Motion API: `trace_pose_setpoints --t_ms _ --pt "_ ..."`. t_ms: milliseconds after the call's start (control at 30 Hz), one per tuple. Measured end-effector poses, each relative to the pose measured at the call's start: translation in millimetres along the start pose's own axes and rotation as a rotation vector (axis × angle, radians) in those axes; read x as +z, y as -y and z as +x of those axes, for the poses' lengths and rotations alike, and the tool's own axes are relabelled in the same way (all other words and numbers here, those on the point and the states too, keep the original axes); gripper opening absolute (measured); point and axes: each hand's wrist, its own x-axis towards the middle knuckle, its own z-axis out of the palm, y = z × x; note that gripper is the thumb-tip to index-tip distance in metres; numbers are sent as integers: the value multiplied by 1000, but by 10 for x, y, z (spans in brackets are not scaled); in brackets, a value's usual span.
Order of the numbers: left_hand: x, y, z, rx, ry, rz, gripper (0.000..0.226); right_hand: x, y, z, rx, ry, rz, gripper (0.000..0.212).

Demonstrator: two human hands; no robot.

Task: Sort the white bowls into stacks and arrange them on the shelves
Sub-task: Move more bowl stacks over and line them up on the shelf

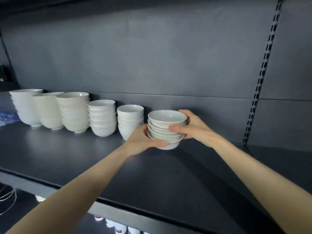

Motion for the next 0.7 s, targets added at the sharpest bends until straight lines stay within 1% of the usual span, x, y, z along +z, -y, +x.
trace_pose_setpoints --t_ms 100,200,267,367,467,533,633,700 --pt "-171 190 182 -7 91 1 71 166 -75 56 50 -91 -19 61" --pt "-273 363 319 -4 174 -24 65 315 -169 93 93 -164 -6 55" --pt "-303 464 388 -12 216 -43 71 378 -219 119 119 -194 -9 50" --pt "-364 612 515 -21 259 -80 77 464 -288 197 151 -234 -27 56" --pt "-385 680 617 -25 276 -99 86 477 -306 286 166 -272 -36 63" --pt "-378 643 641 -23 275 -117 87 454 -310 298 156 -284 -46 66" --pt "-423 778 795 -44 286 -118 89 492 -397 477 168 -298 -74 66" --pt "-388 801 789 -44 250 -101 84 482 -423 488 158 -304 -66 65"
